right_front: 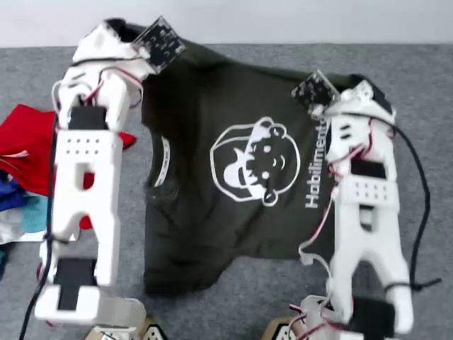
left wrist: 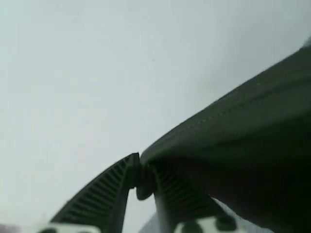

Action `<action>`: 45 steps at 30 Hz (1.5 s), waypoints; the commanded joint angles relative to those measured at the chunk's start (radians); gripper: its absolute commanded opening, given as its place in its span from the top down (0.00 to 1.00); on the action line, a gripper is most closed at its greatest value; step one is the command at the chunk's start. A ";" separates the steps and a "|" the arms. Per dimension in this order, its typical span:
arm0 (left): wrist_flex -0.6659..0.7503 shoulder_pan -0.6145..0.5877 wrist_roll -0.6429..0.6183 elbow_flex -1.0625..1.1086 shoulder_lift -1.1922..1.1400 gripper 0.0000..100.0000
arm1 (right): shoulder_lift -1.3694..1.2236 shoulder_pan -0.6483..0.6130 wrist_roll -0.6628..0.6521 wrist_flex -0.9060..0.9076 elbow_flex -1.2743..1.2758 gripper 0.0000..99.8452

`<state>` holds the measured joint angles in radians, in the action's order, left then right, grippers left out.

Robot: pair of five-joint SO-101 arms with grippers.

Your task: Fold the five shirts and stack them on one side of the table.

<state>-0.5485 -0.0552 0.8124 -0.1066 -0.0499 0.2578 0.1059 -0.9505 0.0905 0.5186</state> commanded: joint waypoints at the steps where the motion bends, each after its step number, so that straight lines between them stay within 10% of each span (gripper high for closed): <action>1: 0.025 0.011 0.044 -0.162 -0.075 1.00 | -0.073 0.018 -0.008 -0.018 -0.164 0.99; 11: -0.147 0.014 0.064 -0.208 -0.107 1.00 | -0.099 0.016 -0.008 0.117 -0.195 0.99; 26: -1.191 0.081 0.060 -0.214 0.110 1.00 | 0.142 0.019 -0.002 0.947 -0.190 0.99; 45: -1.206 0.138 0.000 0.587 0.559 1.00 | 0.179 0.142 -0.029 1.290 -0.189 0.99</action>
<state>-1.7254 0.0552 0.8186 0.3721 0.4227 0.4051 0.2041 -0.9521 1.3763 0.4020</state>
